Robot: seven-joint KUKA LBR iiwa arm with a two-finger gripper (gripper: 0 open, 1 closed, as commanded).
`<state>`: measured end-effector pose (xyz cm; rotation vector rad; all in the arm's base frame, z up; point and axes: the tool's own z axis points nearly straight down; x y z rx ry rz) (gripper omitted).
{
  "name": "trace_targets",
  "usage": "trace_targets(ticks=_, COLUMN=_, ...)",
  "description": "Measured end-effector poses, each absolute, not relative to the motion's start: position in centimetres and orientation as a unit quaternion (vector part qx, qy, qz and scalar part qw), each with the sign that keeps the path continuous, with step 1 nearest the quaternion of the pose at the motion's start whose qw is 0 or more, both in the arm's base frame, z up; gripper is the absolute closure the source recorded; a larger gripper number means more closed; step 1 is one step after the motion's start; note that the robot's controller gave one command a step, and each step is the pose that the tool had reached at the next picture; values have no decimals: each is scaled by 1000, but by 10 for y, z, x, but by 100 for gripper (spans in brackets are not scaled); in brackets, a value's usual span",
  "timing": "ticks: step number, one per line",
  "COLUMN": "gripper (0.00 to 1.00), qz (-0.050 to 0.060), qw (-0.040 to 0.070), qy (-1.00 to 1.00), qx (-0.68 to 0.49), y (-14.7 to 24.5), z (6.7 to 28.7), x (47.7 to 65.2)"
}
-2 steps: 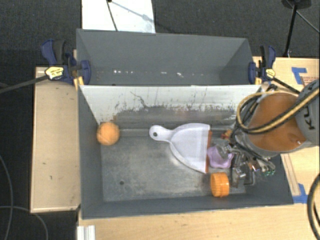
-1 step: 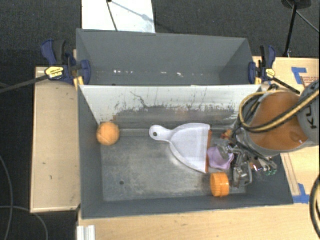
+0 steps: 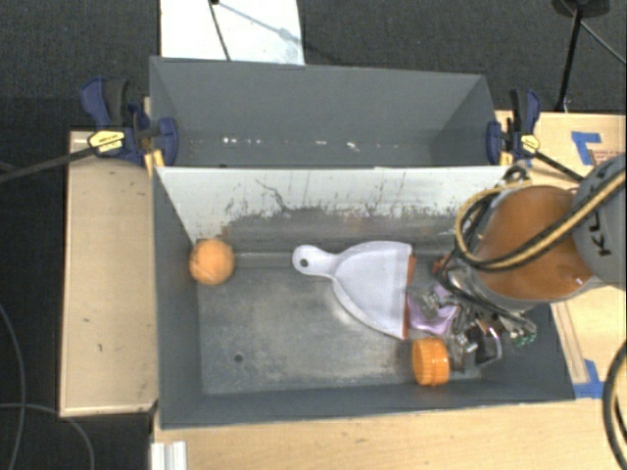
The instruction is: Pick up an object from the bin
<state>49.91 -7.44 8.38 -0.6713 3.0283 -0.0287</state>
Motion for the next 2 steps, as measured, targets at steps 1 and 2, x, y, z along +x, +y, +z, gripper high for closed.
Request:
trace_targets(ticks=1, gripper=100, qz=0, qw=0, qy=944, qx=-330, y=-33, z=70, x=485)
trace_targets(ticks=2, gripper=100, qz=0, qw=0, qy=944, qx=-331, y=-33, z=70, x=485)
